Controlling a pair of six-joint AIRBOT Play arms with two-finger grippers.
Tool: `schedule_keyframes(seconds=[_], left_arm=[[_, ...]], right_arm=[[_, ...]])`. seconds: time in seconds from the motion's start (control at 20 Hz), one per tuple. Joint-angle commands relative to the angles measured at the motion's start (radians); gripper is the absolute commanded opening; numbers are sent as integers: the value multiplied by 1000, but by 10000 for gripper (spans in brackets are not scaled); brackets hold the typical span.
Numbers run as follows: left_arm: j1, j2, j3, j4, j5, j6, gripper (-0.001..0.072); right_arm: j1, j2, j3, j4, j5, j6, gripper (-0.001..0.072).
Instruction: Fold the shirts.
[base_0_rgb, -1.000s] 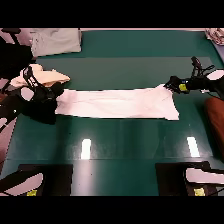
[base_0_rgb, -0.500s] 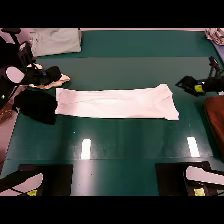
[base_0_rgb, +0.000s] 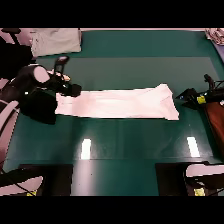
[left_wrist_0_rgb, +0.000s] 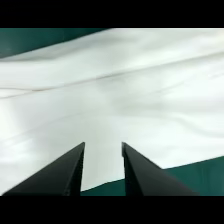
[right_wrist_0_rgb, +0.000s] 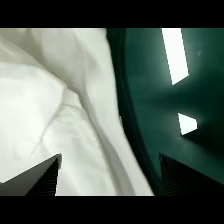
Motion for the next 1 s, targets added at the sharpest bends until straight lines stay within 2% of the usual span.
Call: schedule_keyframes(seconds=[0.0, 0.2, 0.45, 0.55, 0.65, 0.7, 0.75, 0.95], left_arm=[[-78, -69, 44, 17, -34, 27, 279], [-136, -155, 144, 19, -36, 27, 279], [-192, -217, 168, 18, -35, 28, 280], [-200, -228, 168, 20, -34, 40, 280], [-199, -234, 168, 21, -36, 43, 280], [-199, -237, 168, 21, -39, 43, 279], [-199, -240, 168, 29, -48, 46, 280], [-199, -251, 167, 80, -170, 68, 280]], right_arm=[[-5, -69, 0, 13, 20, -71, 711], [92, -111, 0, 19, 5, -108, 711], [256, -111, -2, 11, -111, -113, 696], [288, -111, -1, 14, -132, -112, 500], [307, -110, 3, 17, -105, -111, 198], [307, -106, 8, 22, -71, -110, 74], [307, -97, 17, 20, -37, -102, 20], [267, -23, 70, 18, 21, -20, 17]])
